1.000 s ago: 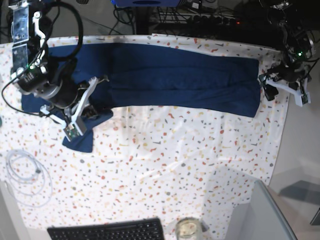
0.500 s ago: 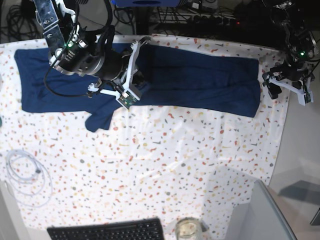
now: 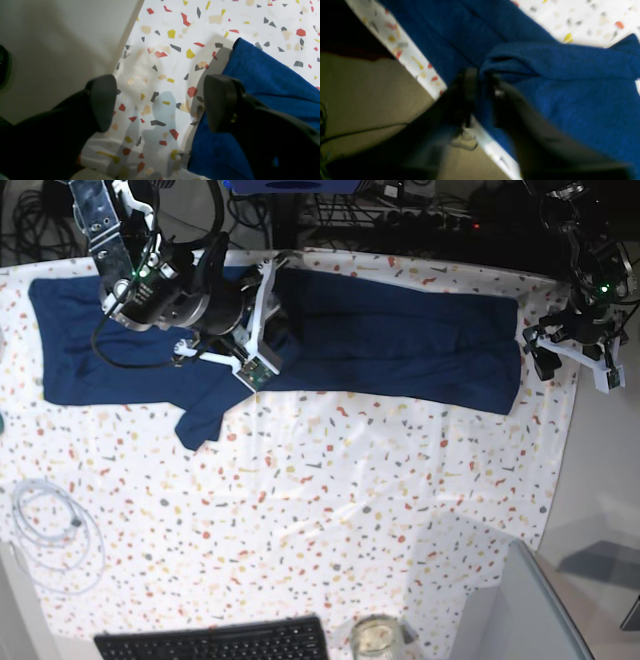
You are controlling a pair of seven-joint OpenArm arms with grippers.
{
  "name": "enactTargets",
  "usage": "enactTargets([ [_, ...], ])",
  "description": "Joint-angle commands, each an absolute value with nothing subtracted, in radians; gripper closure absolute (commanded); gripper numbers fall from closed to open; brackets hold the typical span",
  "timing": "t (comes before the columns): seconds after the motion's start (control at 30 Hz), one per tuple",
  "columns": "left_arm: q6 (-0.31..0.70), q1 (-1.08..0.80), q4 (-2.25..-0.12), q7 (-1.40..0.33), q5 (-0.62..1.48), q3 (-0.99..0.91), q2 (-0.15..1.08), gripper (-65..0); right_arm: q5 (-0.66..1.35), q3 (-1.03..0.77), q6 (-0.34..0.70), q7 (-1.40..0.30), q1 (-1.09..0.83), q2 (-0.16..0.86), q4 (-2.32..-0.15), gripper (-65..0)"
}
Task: Layout the t-shirt on the table in an organized manner, then fold the t-shirt properly
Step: 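Grasp the hanging sleeve with the right gripper and lift it onto the shirt, then drag the sleeve across the folded shirt toward the left gripper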
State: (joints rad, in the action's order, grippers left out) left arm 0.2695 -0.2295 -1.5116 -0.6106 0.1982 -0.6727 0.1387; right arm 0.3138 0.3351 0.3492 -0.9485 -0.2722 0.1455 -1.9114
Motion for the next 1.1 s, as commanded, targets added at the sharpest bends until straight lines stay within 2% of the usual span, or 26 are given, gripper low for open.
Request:
enactTargets([
  [0.0, 0.272, -0.223, -1.526, -0.588, 0.205, -0.677, 0.153, -51.2, 0.326, 0.326, 0.352, -0.935, -0.231, 0.147, -1.939, -28.8],
  [0.03, 0.272, -0.225, -1.531, -0.588, 0.208, -0.680, 0.153, -51.0, 0.325, 0.325, 0.348, -0.938, -0.213, 0.148, -1.939, -33.2],
  [0.07, 0.272, -0.231, -1.538, -0.588, 0.214, -0.699, 0.153, -51.0, 0.323, 0.314, 0.344, -0.934, -0.180, 0.151, -1.936, -34.7],
  [0.17, 0.272, -0.236, -1.583, -0.588, 0.214, -0.780, 0.133, -50.7, 0.323, 0.177, 0.344, -0.918, -0.076, 0.136, -1.880, -34.7],
  [0.23, 0.272, -0.245, -1.600, -0.588, 0.214, -0.840, 0.113, -46.2, 0.323, 0.096, 0.344, -0.912, 0.018, 0.110, -1.778, -34.7],
  [0.3, 0.272, -0.260, -1.604, -0.588, 0.214, -0.895, 0.108, -35.2, 0.323, 0.035, 0.344, -0.909, 0.111, 0.099, -1.621, -34.7],
  [0.43, 0.272, -0.283, -1.596, -0.591, 0.216, -0.997, 0.107, 0.0, 0.323, 0.008, 0.328, -0.881, 0.257, 0.099, -1.311, -34.7],
  [0.6, 0.272, -0.305, -1.537, -0.595, 0.216, -1.070, 0.114, 0.0, 0.321, 0.012, 0.203, -0.679, 0.278, 0.104, -1.132, -34.7],
  [0.97, 0.272, -0.325, -1.503, -0.590, 0.216, -1.081, 0.113, 0.0, 0.321, 0.012, 0.189, -0.662, 0.280, 0.104, -1.010, -34.1],
  [1.0, 0.272, -0.321, -1.503, -0.590, 0.216, -1.081, 0.113, 0.0, 0.321, 0.012, 0.189, -0.662, 0.278, 0.104, -1.010, -30.8],
  [1.07, 0.272, -0.321, -1.503, -0.590, 0.216, -1.081, 0.111, 0.0, 0.323, 0.012, 0.199, -0.662, 0.277, 0.104, -1.017, -15.9],
])
